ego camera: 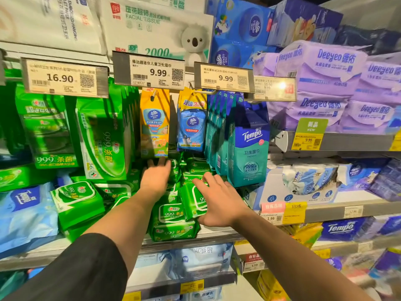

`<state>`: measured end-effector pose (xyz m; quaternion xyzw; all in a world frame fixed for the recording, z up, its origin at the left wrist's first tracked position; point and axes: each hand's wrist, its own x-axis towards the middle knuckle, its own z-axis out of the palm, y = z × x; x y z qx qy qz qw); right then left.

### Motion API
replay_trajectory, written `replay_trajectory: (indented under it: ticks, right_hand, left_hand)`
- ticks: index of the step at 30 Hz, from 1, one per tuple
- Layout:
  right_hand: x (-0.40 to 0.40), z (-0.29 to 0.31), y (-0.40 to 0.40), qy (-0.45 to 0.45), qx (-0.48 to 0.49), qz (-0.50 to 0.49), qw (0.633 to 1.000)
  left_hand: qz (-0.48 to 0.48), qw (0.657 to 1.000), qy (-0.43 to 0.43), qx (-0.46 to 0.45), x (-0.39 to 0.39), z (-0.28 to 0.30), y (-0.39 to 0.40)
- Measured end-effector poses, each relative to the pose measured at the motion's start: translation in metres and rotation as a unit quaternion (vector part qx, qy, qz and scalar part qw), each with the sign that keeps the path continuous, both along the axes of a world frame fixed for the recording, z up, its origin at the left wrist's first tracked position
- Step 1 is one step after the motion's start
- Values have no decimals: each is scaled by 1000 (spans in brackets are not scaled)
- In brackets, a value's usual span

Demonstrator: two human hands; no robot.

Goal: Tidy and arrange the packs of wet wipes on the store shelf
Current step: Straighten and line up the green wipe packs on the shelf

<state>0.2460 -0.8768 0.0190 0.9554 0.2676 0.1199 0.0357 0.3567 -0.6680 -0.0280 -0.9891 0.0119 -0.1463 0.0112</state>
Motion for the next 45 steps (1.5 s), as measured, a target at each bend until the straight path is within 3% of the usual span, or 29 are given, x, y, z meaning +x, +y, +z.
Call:
replay_trajectory:
  ticks: [7, 20, 26, 29, 32, 34, 35, 37, 41, 45]
  right_hand:
    - [3, -2, 0, 21, -1, -14, 1000]
    - [10, 4, 4, 45, -10, -12, 999]
    - [8, 10, 6, 55, 22, -19, 998]
    - [8, 13, 10, 52, 45, -26, 997]
    - [6, 14, 15, 53, 50, -24, 997]
    - [6, 14, 18, 54, 45, -19, 997]
    - [6, 14, 20, 55, 41, -16, 998]
    - [6, 12, 22, 58, 36, -13, 998]
    - [8, 11, 21, 61, 41, -8, 997]
    - [12, 9, 18, 67, 47, -11, 997]
  left_hand:
    - [10, 996, -79, 49, 6, 2, -9]
    - [-44, 996, -3, 72, 11, 4, -1]
    - [-58, 981, 81, 169, 5, 9, 9]
    - [-48, 973, 72, 213, -3, 12, 16]
    - [-68, 972, 91, 204, -8, 17, 24]
    - [-87, 987, 69, 117, -7, 18, 26]
    - [-92, 983, 88, 135, -5, 20, 28]
    - [-57, 979, 99, 166, -6, 15, 29]
    - [38, 990, 86, 104, -13, 18, 11]
    - [47, 989, 54, 129, -6, 4, -5]
